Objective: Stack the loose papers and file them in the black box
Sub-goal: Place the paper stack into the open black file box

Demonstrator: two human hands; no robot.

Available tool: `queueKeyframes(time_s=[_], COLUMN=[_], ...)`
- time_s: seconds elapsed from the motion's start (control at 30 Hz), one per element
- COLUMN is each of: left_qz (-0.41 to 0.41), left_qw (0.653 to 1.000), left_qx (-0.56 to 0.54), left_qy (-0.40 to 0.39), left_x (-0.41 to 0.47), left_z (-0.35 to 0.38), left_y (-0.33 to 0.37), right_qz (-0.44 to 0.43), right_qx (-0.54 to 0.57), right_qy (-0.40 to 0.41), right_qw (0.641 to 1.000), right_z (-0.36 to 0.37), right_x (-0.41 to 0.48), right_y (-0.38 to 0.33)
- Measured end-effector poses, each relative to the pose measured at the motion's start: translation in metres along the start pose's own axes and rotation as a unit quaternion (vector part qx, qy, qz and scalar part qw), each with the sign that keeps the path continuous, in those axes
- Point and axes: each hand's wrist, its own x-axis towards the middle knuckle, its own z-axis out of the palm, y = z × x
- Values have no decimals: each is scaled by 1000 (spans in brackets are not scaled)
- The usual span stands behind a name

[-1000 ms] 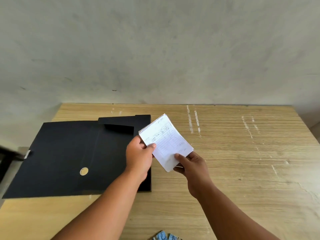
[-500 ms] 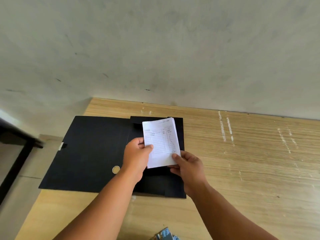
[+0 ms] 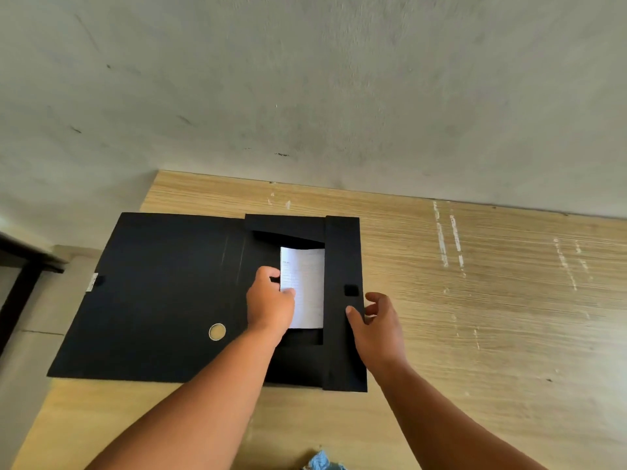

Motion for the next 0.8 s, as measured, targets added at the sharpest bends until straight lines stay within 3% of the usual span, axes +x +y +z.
queueKeyframes(time_s=[0.53,0.7,0.8], left_qz=[23,30,30], left_qw=[989,993,997], left_qx=[146,112,76], left_qy=[15,-6,-11], left_x=[-15,-11,-5], left_z=[19,6,-16], left_y=[9,7,1], right_qz=[-11,7,-29], right_qx=[-10,-1,-45], right_qy=[-12,-11,49], right_qw=[1000,1000,997], right_z=[1,-2,1], right_x=[3,-2,-11], right_y=[-1,-8,-14])
